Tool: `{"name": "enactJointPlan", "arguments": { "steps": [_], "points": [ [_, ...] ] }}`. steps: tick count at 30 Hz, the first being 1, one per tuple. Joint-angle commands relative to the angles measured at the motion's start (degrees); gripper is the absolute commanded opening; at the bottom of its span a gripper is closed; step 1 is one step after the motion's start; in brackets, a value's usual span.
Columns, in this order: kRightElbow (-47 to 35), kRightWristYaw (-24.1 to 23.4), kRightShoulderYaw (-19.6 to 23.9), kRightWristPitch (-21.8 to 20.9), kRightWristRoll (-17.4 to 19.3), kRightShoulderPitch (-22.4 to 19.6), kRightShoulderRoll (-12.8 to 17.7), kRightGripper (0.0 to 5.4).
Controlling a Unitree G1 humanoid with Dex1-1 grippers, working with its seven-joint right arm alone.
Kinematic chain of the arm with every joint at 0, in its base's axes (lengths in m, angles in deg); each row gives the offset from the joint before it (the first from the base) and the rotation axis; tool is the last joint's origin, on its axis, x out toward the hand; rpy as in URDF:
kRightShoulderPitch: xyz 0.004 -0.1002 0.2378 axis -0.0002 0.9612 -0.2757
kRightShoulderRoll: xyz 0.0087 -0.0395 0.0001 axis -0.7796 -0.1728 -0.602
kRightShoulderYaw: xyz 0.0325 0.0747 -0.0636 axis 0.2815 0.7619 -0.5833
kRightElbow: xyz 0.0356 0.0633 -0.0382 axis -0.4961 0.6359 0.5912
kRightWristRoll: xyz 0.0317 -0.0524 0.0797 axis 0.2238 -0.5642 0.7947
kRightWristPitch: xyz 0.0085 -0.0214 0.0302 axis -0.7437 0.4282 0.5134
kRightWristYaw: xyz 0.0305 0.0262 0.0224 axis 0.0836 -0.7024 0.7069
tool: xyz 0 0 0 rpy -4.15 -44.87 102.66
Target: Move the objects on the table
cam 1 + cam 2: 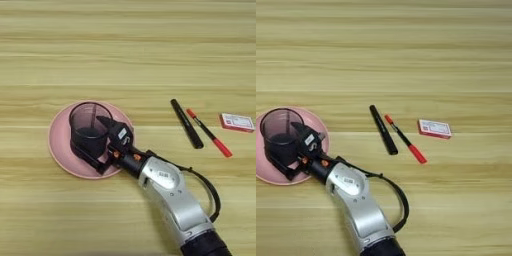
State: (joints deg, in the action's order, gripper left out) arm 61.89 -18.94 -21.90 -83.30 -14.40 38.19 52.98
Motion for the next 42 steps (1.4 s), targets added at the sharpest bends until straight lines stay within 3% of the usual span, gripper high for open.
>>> {"name": "enactJointPlan", "arguments": {
  "steps": [1,5,14,30,42],
  "points": [
    [-1.6,-0.4,0.3,-1.2,0.0,-2.8,-0.7,5.03],
    [-1.4,-0.4,0.2,-1.3,-0.2,-2.9,-0.6,5.38],
    [-2.2,-0.3,0.4,-0.9,-0.4,-2.6,0.1,5.38],
    [-3.2,0.9,3.9,2.5,-1.7,-4.1,6.2,5.38],
    [-4.2,2.8,3.5,2.8,-1.2,-3.8,6.5,5.38]
  ]
}}
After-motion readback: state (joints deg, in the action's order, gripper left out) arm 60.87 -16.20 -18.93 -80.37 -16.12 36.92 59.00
